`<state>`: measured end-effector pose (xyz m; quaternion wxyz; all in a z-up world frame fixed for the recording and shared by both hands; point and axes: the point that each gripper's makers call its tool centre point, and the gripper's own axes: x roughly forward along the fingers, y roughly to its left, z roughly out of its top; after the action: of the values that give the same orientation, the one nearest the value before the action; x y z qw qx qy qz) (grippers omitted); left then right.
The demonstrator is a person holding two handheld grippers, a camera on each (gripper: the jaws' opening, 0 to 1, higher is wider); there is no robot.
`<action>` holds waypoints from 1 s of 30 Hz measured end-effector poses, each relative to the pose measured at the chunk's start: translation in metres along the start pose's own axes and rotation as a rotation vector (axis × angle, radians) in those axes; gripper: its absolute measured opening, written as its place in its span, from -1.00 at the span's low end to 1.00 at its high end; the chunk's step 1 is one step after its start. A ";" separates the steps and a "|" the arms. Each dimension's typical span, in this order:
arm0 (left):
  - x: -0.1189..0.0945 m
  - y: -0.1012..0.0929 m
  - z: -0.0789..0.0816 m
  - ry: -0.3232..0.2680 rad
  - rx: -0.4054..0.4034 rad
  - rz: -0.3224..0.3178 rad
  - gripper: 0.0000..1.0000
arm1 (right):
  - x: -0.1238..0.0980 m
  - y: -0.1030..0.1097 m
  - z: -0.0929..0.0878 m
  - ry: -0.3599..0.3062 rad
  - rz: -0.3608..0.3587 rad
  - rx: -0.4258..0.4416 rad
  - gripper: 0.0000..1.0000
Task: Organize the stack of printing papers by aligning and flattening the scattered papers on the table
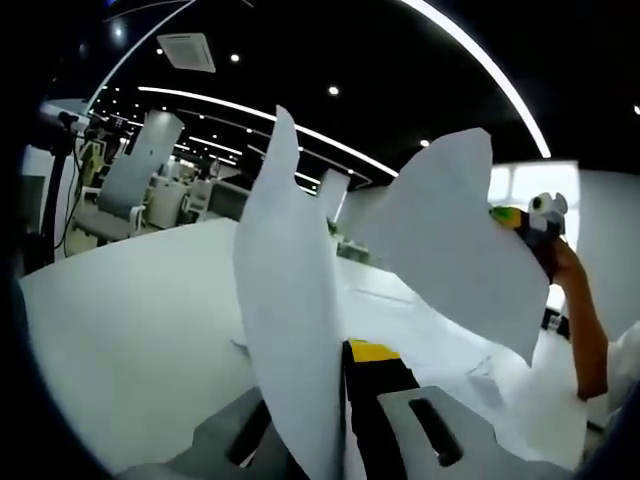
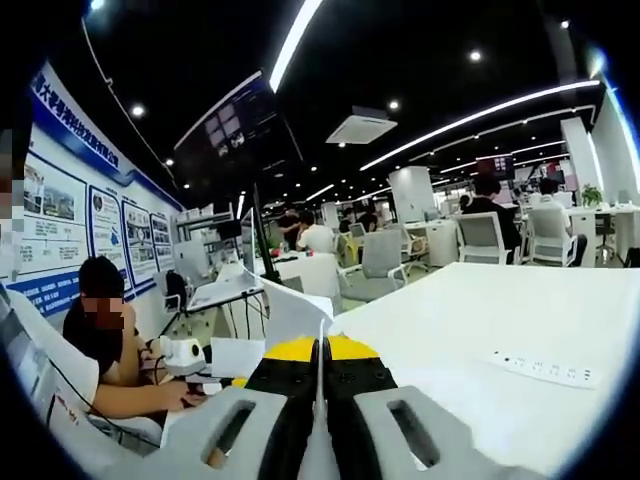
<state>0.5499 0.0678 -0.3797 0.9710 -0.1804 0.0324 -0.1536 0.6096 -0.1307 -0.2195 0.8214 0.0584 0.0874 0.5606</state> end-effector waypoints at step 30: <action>0.000 -0.006 0.003 -0.020 -0.024 -0.035 -0.88 | 0.021 -0.015 -0.026 0.049 -0.017 0.041 -1.00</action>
<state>0.5485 0.0636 -0.3753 0.9662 -0.1940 0.0214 -0.1681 0.6255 -0.1167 -0.2495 0.8223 0.0610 0.1194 0.5531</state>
